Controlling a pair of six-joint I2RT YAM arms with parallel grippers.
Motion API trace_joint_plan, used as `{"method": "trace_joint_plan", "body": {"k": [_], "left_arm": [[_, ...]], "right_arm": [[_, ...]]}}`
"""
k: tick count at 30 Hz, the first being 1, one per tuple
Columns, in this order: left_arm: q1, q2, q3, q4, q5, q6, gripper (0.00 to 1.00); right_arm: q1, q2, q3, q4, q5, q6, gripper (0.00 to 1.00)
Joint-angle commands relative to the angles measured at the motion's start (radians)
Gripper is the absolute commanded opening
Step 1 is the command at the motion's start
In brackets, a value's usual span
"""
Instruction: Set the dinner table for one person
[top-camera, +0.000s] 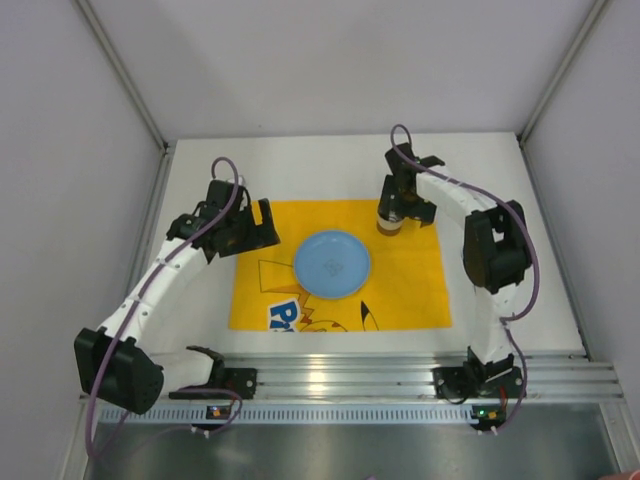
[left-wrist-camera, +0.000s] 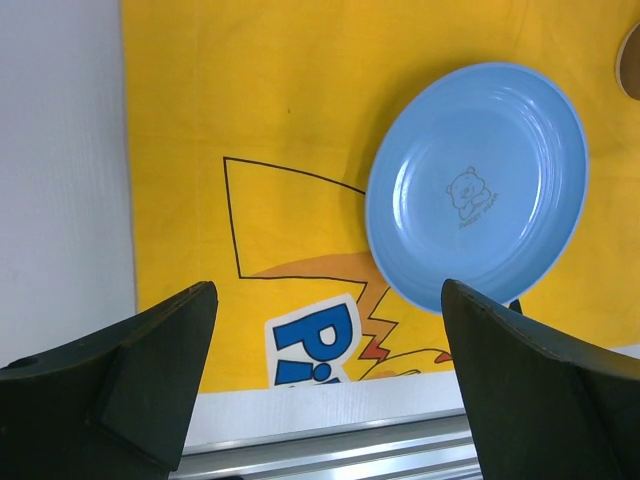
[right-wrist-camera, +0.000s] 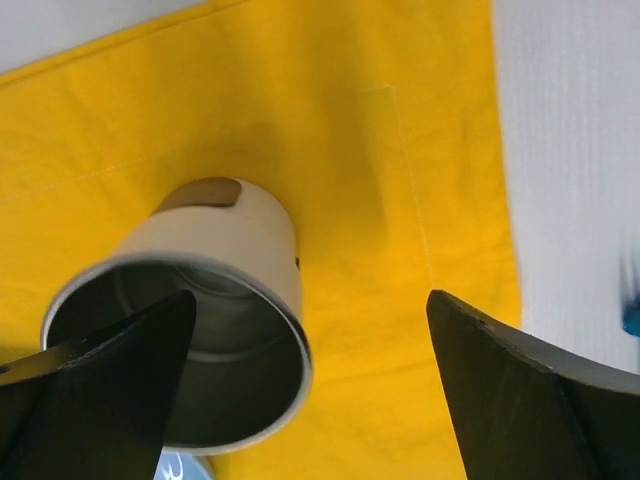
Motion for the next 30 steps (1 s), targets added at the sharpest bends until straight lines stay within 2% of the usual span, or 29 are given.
{"method": "trace_joint_plan", "body": {"k": [1, 6, 8, 11, 15, 17, 26, 29, 30], "left_arm": [[0.005, -0.034, -0.015, 0.051, -0.030, 0.032, 0.99], [0.005, -0.018, -0.055, 0.088, 0.034, 0.029, 0.97], [0.005, -0.015, -0.076, 0.101, 0.048, 0.024, 0.95], [0.005, -0.012, -0.095, 0.111, 0.060, 0.027, 0.95], [0.005, -0.003, -0.092, 0.109, 0.059, 0.049, 0.95], [0.005, 0.000, -0.084, 0.106, 0.057, 0.058, 0.95], [0.005, 0.011, -0.075, 0.089, 0.042, 0.055, 0.94], [0.005, 0.017, -0.083, 0.095, 0.040, 0.046, 0.93], [0.005, 0.020, -0.086, 0.095, 0.040, 0.043, 0.93]], "right_arm": [[-0.024, -0.203, -0.025, -0.056, 0.074, -0.012, 1.00], [-0.202, -0.464, -0.294, -0.060, 0.015, -0.013, 1.00], [-0.269, -0.551, -0.421, -0.037, 0.002, -0.032, 0.97], [-0.331, -0.601, -0.516, -0.006, -0.028, -0.047, 0.93], [-0.372, -0.584, -0.628, 0.046, -0.027, -0.061, 0.88], [-0.418, -0.549, -0.647, 0.072, -0.038, -0.072, 0.85], [-0.486, -0.437, -0.705, 0.163, -0.028, -0.113, 0.79], [-0.492, -0.390, -0.702, 0.197, -0.039, -0.131, 0.71], [-0.492, -0.377, -0.699, 0.206, -0.051, -0.135, 0.62]]}}
